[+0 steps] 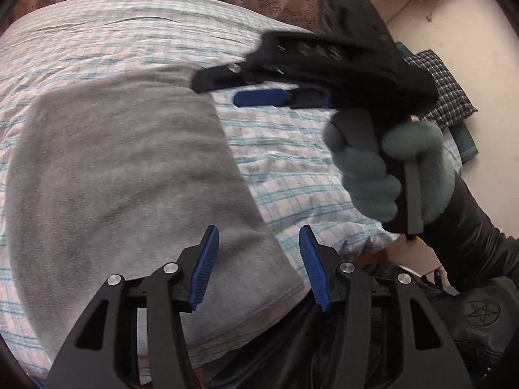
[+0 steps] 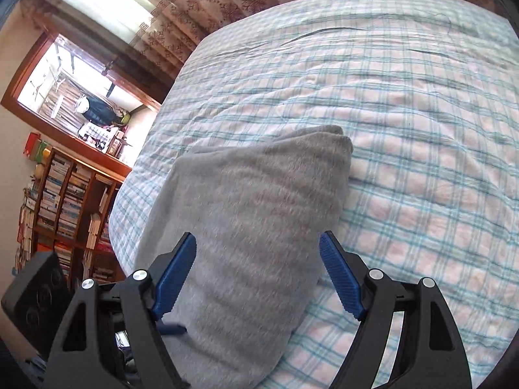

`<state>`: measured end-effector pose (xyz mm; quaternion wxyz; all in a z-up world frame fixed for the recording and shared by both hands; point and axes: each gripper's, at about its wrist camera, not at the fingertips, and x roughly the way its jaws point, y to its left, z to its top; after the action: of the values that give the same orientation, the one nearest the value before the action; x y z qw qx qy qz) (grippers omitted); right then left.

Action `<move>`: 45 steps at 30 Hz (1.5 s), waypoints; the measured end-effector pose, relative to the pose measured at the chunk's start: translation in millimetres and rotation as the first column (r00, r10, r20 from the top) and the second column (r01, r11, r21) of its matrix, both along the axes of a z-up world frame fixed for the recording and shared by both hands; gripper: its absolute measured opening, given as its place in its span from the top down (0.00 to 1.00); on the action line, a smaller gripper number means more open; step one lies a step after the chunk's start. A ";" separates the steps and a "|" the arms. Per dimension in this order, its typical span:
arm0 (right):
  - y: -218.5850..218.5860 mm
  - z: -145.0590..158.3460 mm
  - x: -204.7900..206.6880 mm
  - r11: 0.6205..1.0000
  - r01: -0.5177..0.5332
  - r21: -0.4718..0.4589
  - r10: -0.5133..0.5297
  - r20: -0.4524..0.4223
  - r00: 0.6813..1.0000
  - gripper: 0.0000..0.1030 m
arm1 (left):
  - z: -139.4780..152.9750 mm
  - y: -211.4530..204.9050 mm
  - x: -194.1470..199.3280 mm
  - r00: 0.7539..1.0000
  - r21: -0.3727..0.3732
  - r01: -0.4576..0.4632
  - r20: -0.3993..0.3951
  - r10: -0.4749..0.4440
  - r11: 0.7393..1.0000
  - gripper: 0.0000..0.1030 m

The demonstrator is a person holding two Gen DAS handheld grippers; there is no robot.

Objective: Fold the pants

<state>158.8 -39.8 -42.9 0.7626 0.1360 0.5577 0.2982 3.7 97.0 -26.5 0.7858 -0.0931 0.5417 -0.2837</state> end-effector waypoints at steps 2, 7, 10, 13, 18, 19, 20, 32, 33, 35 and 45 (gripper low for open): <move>8.8 -9.1 15.2 1.000 0.013 -0.007 -0.013 -0.007 1.000 0.24 | -12.1 -19.1 -1.9 0.998 0.020 0.062 -0.030 -0.061 0.998 0.49; 28.0 -33.7 43.8 0.998 0.003 -0.059 -0.004 -0.022 1.000 0.24 | -31.1 -26.4 0.1 0.993 0.048 0.109 -0.058 -0.106 0.993 0.49; 41.3 -51.3 53.6 0.992 -0.011 -0.126 0.009 -0.021 1.000 0.24 | -35.1 -23.1 -3.5 0.993 0.032 0.113 -0.050 -0.111 0.993 0.49; 53.2 -66.0 59.5 0.985 -0.031 -0.169 0.028 -0.024 0.999 0.21 | -35.3 -22.2 -4.9 0.994 0.028 0.109 -0.035 -0.107 0.994 0.49; 61.1 -66.6 59.9 0.976 -0.053 -0.210 0.053 -0.004 0.999 0.20 | -31.8 -7.1 2.0 0.995 -0.072 0.070 -0.068 -0.075 0.995 0.49; 59.5 -65.3 59.3 0.977 -0.055 -0.207 0.056 -0.003 0.998 0.20 | -31.1 -3.6 1.9 0.995 -0.091 0.061 -0.077 -0.068 0.994 0.49; 54.6 -61.3 56.7 0.977 -0.052 -0.205 0.053 -0.001 0.999 0.21 | -29.6 0.2 1.1 0.994 -0.106 0.054 -0.085 -0.063 0.993 0.49; -16.5 -16.7 0.7 0.993 0.056 -0.108 -0.052 0.039 0.998 0.21 | 8.6 98.7 2.2 0.966 -0.067 -0.255 0.016 0.257 0.965 0.18; -21.7 -16.7 -3.8 0.994 0.068 -0.090 -0.065 0.032 0.997 0.21 | 9.7 108.6 2.5 0.956 -0.065 -0.291 0.017 0.293 0.954 0.17; -31.0 -18.6 -11.3 0.995 0.084 -0.051 -0.084 0.007 0.996 0.21 | 10.3 128.1 4.1 0.934 -0.052 -0.355 0.020 0.357 0.933 0.12; -36.5 -42.0 -32.9 0.994 0.107 0.013 -0.106 -0.077 0.991 0.21 | -30.9 195.1 27.1 0.848 -0.045 -0.526 -0.099 0.520 0.849 0.06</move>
<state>125.8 -76.2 -84.9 0.7545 0.1835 0.5755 0.2565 30.8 292.2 -57.5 0.8063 -0.2762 0.5179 -0.0737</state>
